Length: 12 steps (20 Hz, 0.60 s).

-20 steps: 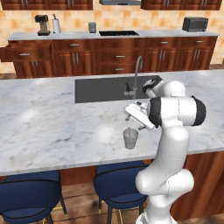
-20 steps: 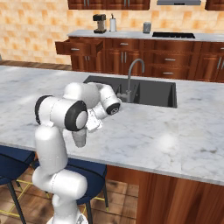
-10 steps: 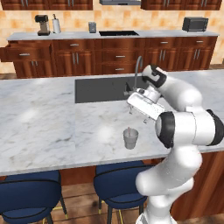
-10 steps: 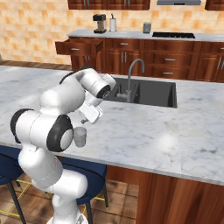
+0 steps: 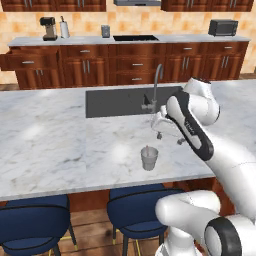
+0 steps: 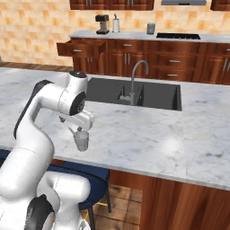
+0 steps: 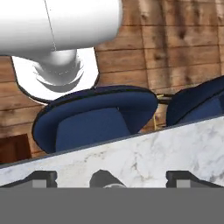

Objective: Take a straw from the drawer in front and place it inside the glass cup on the dining counter.

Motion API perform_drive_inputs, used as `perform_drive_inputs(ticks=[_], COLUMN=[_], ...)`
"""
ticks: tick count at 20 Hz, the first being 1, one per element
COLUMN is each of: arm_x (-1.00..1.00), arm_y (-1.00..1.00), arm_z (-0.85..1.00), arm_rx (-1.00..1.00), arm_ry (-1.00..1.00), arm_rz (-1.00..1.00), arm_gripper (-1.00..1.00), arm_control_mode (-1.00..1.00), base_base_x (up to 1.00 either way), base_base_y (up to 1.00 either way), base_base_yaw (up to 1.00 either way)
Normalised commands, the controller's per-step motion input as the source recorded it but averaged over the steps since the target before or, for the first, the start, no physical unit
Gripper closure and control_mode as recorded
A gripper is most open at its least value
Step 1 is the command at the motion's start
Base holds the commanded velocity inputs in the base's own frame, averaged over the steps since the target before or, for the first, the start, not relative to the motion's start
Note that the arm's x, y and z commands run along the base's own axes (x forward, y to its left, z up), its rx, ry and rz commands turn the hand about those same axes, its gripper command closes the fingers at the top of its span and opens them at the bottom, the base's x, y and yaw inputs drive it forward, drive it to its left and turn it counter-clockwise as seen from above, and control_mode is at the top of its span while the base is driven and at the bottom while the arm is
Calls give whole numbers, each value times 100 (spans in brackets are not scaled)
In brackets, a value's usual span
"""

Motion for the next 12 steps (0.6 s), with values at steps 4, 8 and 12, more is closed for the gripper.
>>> perform_drive_inputs(ticks=[4,8,12], arm_x=[-96,-69,-23], arm_y=[1,3,7], arm_z=[32,22,9], arm_rx=[-25,-19,-8], arm_ry=[-45,-29,-6], arm_rz=[5,1,0], arm_gripper=[-100,-100,-100], arm_control_mode=[-100,-100,-100], base_base_x=[0,0,0], base_base_y=[0,0,0], base_base_yaw=[0,0,0])
